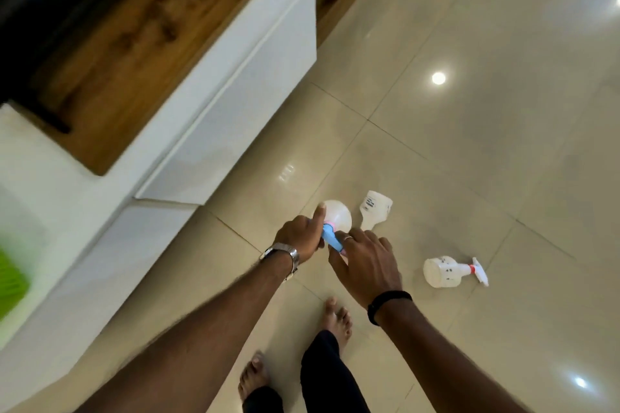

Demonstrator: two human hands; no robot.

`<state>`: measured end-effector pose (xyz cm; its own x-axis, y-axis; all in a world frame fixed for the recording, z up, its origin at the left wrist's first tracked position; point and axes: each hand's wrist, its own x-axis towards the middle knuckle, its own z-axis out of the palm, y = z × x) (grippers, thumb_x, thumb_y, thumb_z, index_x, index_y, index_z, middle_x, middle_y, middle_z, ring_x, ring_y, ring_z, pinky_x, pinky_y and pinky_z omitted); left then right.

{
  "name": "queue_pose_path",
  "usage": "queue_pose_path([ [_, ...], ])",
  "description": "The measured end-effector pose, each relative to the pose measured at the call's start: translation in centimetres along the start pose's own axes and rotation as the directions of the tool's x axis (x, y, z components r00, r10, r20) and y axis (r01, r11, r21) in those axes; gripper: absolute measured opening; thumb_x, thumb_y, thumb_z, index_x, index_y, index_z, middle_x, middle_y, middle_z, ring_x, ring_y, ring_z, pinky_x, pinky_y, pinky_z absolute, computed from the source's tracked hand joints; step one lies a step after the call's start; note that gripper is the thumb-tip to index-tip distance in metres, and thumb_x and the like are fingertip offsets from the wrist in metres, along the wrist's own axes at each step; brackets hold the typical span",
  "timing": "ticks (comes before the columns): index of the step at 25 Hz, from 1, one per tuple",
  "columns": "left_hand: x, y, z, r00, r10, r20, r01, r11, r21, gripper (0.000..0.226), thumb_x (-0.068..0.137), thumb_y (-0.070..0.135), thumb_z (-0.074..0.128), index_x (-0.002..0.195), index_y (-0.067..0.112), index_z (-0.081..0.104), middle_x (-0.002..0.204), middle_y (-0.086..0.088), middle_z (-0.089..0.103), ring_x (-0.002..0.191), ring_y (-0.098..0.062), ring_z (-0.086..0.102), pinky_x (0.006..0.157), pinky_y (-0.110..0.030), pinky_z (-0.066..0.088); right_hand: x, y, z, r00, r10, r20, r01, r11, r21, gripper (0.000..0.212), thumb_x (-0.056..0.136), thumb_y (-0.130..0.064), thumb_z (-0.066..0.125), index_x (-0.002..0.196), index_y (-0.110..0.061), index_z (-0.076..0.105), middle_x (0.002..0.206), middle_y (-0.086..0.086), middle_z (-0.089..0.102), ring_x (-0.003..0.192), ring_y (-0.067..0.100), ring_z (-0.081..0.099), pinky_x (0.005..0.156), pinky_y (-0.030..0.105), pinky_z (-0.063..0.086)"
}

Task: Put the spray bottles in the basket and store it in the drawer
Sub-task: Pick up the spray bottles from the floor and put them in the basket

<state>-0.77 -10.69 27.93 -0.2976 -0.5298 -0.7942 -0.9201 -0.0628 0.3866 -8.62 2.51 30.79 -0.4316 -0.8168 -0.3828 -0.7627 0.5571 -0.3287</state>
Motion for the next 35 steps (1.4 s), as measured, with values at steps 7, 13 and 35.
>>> queue_pose_path([
  [7,-8.0,-2.8,-10.2,0.957,0.045,-0.287,-0.13,0.951,-0.282,0.088,0.099,0.065,0.0,0.046,0.024,0.057,0.04,0.016,0.059,0.045,-0.002,0.057,0.059,-0.022,0.039,-0.9,-10.5,-8.1,0.961,-0.183,-0.207,0.207,0.973,0.104,0.02,0.09,-0.03,0.071,0.107,-0.02,0.075,0.099,-0.004,0.07,0.079,0.019,0.066,0.07,0.035,0.055],
  [13,-15.4,-11.6,-17.3,0.722,0.048,-0.691,-0.395,0.848,-0.354,0.043,0.1,0.053,0.036,0.1,0.024,0.068,0.097,0.009,0.07,0.086,-0.011,0.066,0.076,-0.043,0.056,-1.6,-24.2,-11.4,0.898,-0.351,-0.264,0.411,0.884,0.224,0.027,0.093,-0.025,0.071,0.119,-0.016,0.072,0.11,-0.007,0.076,0.054,-0.006,0.048,0.055,0.011,0.042],
  [35,-20.3,-51.1,-32.2,0.67,-0.21,-0.712,-0.103,0.924,-0.369,0.076,0.104,0.044,0.046,0.165,0.018,0.009,0.174,-0.002,-0.001,0.161,-0.018,0.011,0.123,-0.035,0.036,-2.2,-67.6,8.6,0.683,-0.723,0.107,0.63,0.656,0.415,0.022,0.098,-0.027,0.063,0.08,-0.039,0.065,0.053,-0.022,0.053,0.042,0.004,0.048,0.039,0.009,0.026],
])
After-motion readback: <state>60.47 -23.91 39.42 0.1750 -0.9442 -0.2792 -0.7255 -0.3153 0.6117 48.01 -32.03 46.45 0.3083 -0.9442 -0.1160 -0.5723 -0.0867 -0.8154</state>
